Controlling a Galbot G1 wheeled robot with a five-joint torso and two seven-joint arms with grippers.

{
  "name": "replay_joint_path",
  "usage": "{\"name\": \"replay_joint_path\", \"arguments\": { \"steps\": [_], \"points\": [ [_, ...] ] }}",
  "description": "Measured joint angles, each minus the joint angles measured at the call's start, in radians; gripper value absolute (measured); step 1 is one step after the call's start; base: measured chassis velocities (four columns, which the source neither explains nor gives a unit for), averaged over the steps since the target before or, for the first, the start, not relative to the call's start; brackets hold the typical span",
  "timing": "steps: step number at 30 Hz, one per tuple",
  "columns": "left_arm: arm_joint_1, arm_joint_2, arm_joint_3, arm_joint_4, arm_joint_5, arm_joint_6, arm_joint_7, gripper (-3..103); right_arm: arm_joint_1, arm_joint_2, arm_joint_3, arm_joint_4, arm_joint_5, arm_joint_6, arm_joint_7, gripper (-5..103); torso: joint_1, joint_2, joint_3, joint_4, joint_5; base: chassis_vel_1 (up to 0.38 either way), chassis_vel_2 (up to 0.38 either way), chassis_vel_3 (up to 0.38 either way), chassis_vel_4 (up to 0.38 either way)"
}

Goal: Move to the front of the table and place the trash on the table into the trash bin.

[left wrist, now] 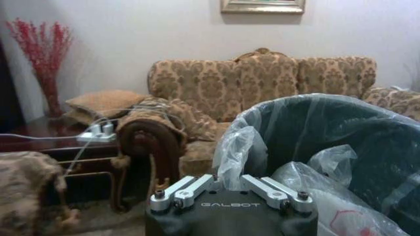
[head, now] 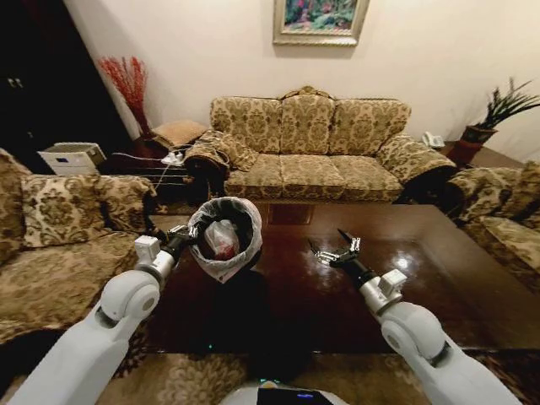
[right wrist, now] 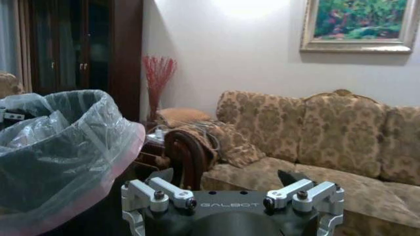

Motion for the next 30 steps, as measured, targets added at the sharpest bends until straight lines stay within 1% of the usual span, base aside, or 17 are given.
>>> {"name": "replay_joint_path", "arguments": {
  "steps": [9,13,16,17,18,19,25,28,29,30],
  "points": [
    [0.0,0.0,0.001,0.0,0.0,0.0,0.0,3,0.0,0.0,0.0,0.0,0.001,0.001,0.0,100,0.0,0.0,0.0,-0.0002,0.0004,0.34,0.344,-0.339,-0.332],
    [0.0,0.0,0.001,0.001,0.0,0.0,0.0,3,0.0,0.0,0.0,-0.001,0.001,0.001,0.0,100,0.0,0.0,0.0,-0.0002,-0.0002,0.323,0.322,-0.316,-0.312],
    [0.0,0.0,0.001,0.0,0.0,0.0,0.0,3,0.0,0.0,0.0,0.0,0.001,0.001,0.0,100,0.0,0.0,0.0,-0.0003,0.001,0.325,0.323,-0.317,-0.324],
    [0.0,0.0,0.001,0.001,0.0,0.0,0.0,3,0.0,0.0,0.0,0.0,0.001,0.001,0.0,100,0.0,0.0,0.0,-0.0002,0.0002,0.255,0.306,-0.302,-0.26],
    [0.0,0.0,0.001,0.001,0.0,0.0,0.0,3,0.0,0.0,0.0,0.0,0.001,0.001,0.0,100,0.0,0.0,0.0,-0.0002,0.0002,0.255,0.306,-0.302,-0.26],
    [0.0,0.0,0.001,0.001,0.0,0.0,-0.001,3,0.0,0.0,0.0,0.0,0.001,0.001,0.0,100,0.0,0.0,0.0,-0.0001,-0.0007,0.255,0.191,-0.244,-0.26],
    [0.0,0.0,0.0,0.001,0.001,0.0,-0.002,3,0.0,0.0,0.0,0.0,0.001,0.001,-0.001,100,0.0,0.0,0.0,0.0003,-0.0006,0.11,0.108,-0.105,-0.09],
    [0.0,0.0,0.001,0.001,0.001,0.0,-0.001,3,0.0,0.0,0.0,0.0,0.001,0.001,-0.001,100,0.0,0.0,0.0,0.0,0.0004,0.0,0.0,0.0,0.0],
    [0.0,0.0,0.001,0.0,0.001,0.0,-0.001,3,0.0,0.0,0.0,0.0,0.001,0.001,0.0,100,0.0,0.0,0.0,-0.0004,0.0021,-0.048,-0.069,0.03,0.026],
    [0.0,0.0,0.001,0.0,0.0,0.0,0.0,3,0.0,0.0,0.001,0.0,0.001,0.001,0.0,100,0.0,0.0,0.0,-0.0007,0.0015,-0.084,-0.069,0.037,0.044]
  ]
}}
